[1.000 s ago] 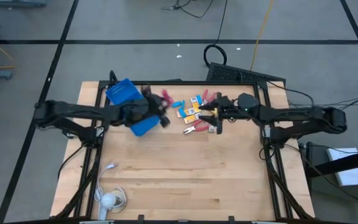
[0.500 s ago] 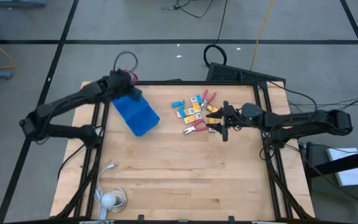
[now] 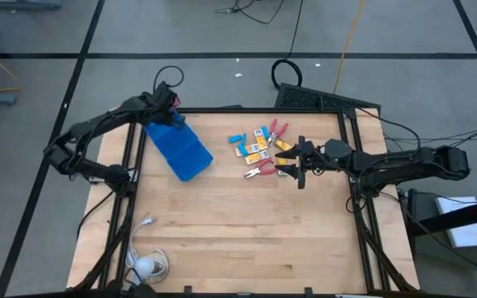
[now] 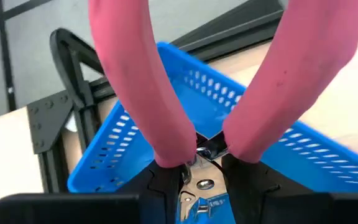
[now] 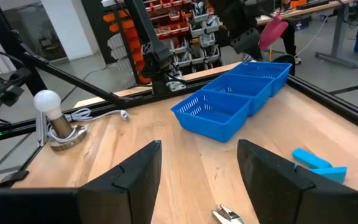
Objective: Pick & Place School Supplies
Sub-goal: Put the pink hole puncher into the top blue bin
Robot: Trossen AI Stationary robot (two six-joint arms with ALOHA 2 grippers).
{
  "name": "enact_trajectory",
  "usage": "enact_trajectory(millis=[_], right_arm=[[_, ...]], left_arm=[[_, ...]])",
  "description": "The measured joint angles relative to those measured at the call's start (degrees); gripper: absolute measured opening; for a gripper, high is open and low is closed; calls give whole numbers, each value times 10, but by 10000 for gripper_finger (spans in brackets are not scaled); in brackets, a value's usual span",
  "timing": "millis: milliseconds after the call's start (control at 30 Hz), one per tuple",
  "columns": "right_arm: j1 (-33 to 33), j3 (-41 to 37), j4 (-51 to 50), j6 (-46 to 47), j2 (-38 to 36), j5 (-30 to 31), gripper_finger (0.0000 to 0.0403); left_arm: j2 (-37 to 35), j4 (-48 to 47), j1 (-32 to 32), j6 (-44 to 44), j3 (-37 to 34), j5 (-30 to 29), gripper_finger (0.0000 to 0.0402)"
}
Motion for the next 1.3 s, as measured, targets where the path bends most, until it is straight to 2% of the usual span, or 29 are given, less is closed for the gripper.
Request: enact_trajectory(millis=[167,433,700,1000,1133,1300], right_arm=[[0,0,0,-8,0,0,201],[0,0,-4,-8,0,0,201],[0,0,-4,-8,0,0,201],[0,0,-5,-8,0,-1,201],[0,0,-5,-8,0,-1,201],[0,0,-17,-9,0,0,201]], left_arm=[[23,-18,0,-4,0,-63,109],[56,-40,1,-4,0,-68,107],[80,-55,1,-4,0,-75,125],[80,-79,1,-6,0,-82,178],[80,-83,1,21,0,-89,207],[49,-85,-4,40,0,-72,226]])
